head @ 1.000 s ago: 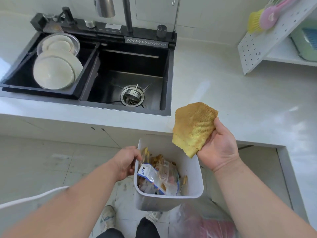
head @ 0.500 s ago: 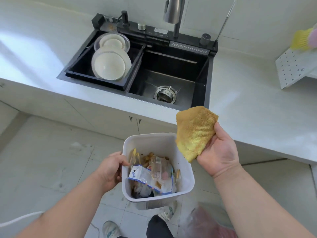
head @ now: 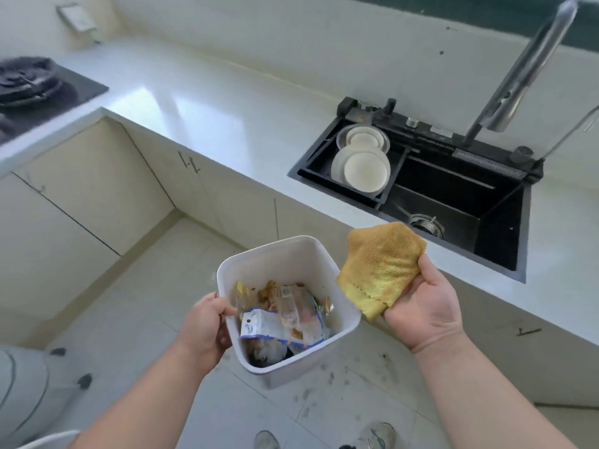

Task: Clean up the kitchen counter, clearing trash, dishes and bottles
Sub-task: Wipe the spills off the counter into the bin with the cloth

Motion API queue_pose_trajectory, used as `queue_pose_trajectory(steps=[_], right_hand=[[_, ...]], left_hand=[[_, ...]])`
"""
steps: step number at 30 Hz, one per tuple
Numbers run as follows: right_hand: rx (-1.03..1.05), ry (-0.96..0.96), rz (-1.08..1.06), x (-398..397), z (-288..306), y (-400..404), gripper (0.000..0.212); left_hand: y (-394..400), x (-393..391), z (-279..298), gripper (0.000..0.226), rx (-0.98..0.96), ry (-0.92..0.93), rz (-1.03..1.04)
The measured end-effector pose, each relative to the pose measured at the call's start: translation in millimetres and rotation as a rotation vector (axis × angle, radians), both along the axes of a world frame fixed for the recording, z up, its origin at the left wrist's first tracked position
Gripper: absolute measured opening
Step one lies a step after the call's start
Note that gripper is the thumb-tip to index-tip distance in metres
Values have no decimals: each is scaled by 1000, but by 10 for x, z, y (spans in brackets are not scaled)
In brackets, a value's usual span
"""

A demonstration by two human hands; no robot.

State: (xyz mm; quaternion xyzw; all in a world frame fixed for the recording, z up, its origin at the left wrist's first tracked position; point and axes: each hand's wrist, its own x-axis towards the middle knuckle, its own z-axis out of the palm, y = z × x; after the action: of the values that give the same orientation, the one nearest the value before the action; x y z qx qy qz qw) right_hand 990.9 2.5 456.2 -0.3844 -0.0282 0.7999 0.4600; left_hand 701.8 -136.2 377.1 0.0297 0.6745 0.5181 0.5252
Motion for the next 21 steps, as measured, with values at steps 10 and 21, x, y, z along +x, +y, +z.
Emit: queue_pose_trajectory(steps=[10,21], right_hand=[[41,56,196,-1234,415,184,59],[32,25,459,-2325,412,1449,50]], left_hand=[[-401,-948,367,25,68,66,400],[70,-1688,261,24,77,74,709]])
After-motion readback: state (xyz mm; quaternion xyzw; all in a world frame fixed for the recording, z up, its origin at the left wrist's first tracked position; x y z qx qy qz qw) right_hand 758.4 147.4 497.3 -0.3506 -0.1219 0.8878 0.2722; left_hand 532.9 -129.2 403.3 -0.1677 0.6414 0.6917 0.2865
